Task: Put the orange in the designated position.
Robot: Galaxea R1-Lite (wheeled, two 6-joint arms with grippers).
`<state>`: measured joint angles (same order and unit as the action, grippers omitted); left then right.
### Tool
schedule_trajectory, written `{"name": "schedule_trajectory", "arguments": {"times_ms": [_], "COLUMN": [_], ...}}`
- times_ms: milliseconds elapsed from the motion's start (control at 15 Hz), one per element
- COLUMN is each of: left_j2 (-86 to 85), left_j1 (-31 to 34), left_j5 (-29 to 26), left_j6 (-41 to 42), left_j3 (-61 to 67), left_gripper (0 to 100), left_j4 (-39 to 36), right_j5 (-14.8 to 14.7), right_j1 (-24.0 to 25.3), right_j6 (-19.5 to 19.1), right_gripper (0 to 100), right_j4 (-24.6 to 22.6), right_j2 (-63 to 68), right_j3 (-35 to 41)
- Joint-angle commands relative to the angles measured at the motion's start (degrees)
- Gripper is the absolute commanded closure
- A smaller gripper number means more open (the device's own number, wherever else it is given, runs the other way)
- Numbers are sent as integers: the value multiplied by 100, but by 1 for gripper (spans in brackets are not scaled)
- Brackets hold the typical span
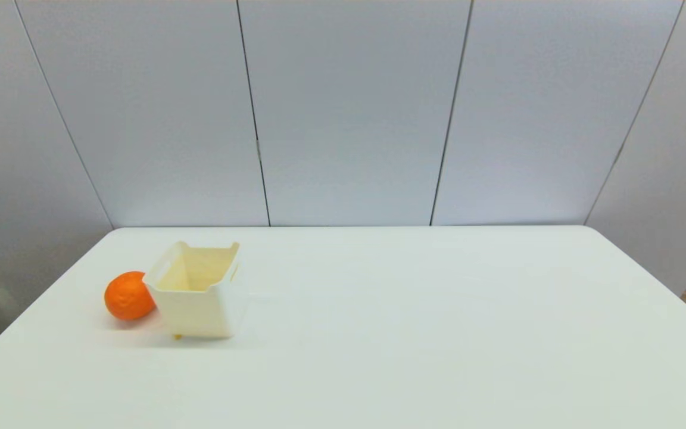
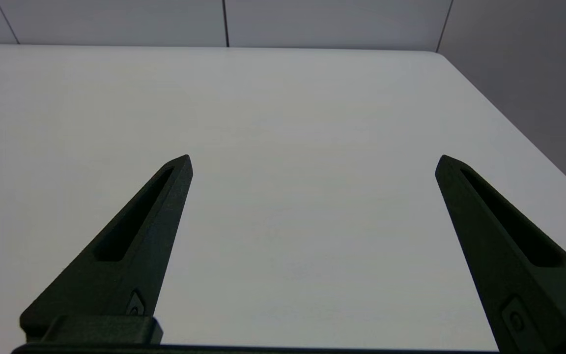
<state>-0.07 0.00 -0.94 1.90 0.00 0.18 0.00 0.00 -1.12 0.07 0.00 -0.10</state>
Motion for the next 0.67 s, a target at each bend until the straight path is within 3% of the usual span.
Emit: {"name": "schedule_trajectory", "arguments": {"times_ms": [67,667], "left_j2": [7,7], "left_j1": [0,0], "left_j5": [-3,-3], "left_j6": [3,3], "left_j3": [9,9], "left_gripper": [0,0], "left_j4": [-1,-1], "right_j5": [0,0], "right_j1": [0,0], "right_j6": [-2,-11], "right_gripper": [0,0], "right_j4": [1,1], "right_j2": [9,9], "right_j3": [1,10]}}
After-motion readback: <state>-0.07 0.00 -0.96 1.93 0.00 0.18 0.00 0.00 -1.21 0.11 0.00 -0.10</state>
